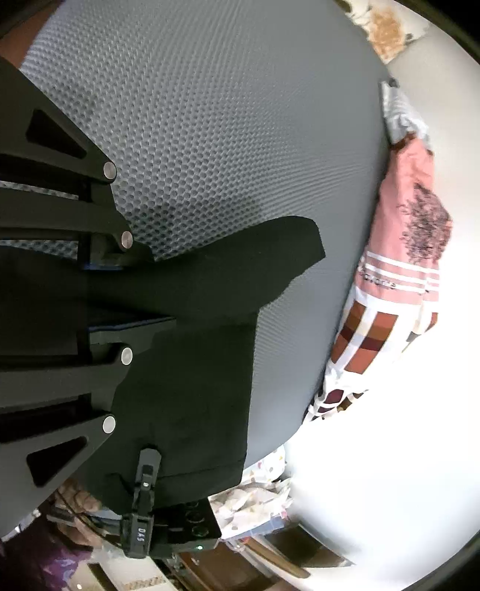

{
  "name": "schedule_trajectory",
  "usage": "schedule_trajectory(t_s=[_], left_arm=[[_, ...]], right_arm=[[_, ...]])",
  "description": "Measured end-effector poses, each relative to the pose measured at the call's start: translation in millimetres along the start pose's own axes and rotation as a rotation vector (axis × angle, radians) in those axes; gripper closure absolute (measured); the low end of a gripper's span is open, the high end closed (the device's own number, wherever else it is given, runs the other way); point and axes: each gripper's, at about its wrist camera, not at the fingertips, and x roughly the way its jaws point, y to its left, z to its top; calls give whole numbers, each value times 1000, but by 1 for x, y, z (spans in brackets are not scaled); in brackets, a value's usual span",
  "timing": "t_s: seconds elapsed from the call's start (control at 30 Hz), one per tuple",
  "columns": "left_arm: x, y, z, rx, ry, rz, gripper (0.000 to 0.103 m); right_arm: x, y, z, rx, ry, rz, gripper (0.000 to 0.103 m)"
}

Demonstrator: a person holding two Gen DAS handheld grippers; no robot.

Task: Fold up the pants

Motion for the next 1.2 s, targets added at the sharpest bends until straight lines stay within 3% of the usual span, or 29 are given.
schedule_trajectory(t_s=[0.53,1.2], left_arm=[[-65,-17,11,120,-106,147,84],[-103,9,41,153,-192,267,84]], right_arm=[[23,58,13,-39,-13,47,75],[62,107,44,-86,7,98,75]])
